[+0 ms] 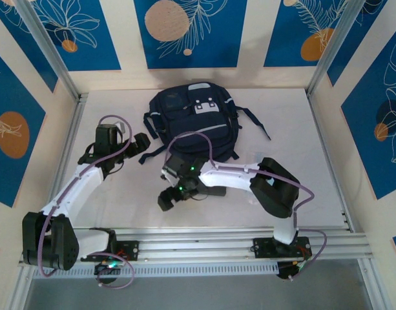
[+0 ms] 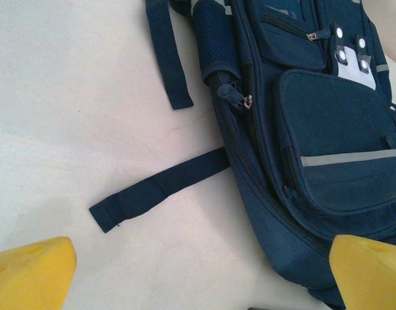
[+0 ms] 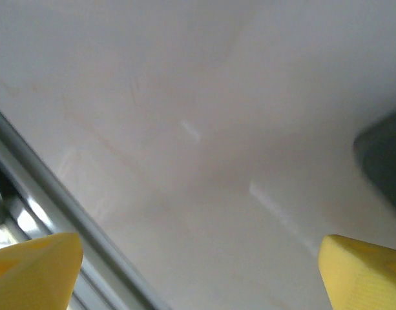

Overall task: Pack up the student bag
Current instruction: Pick up the pencil case from the bottom-center of the table.

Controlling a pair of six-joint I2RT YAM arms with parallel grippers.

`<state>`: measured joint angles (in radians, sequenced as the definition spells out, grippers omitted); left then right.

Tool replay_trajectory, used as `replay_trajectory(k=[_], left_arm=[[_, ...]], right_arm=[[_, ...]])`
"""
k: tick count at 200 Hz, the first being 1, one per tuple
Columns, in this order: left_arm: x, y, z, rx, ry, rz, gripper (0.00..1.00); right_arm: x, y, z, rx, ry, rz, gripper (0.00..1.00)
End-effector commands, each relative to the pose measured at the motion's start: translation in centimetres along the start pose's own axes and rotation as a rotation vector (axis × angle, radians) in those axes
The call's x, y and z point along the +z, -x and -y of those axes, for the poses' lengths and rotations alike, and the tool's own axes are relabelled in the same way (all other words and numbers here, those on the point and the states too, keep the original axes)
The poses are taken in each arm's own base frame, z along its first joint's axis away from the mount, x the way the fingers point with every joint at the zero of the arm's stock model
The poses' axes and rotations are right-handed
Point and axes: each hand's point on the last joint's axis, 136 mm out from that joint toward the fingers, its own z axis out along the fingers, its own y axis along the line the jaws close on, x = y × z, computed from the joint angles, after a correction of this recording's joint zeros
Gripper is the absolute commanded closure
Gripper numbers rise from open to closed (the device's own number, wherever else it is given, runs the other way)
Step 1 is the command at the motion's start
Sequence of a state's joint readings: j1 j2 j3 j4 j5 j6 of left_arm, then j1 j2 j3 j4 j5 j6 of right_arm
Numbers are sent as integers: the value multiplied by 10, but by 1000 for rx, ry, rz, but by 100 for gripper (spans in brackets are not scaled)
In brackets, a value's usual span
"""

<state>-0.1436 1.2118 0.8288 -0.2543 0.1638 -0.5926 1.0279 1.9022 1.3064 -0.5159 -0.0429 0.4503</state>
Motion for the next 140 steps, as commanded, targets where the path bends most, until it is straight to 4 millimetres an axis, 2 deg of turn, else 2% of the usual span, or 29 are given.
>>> replay_trajectory(k=[1, 16, 38, 76, 92, 115, 140], left_arm=[[-7, 5, 1, 11, -9, 11, 0], [-9, 7, 2, 15, -12, 15, 0], [-10, 9, 2, 23, -7, 19, 0], [-5, 8, 7, 19, -39, 9, 0], [-3, 7, 8, 9, -50, 2, 0], [1, 6, 11, -5, -67, -9, 0], [3, 6, 14, -14, -85, -13, 0]], right_arm=[[-12, 46, 0, -70, 8, 110, 6], [-23, 53, -6, -109, 16, 133, 6], [-37, 44, 4, -148, -12, 115, 5], [-56, 6, 62, -148, -150, 15, 0], [-62, -4, 83, -135, -187, 6, 0], [-68, -6, 107, -128, -237, 21, 1], [-62, -3, 126, -118, -245, 31, 1]])
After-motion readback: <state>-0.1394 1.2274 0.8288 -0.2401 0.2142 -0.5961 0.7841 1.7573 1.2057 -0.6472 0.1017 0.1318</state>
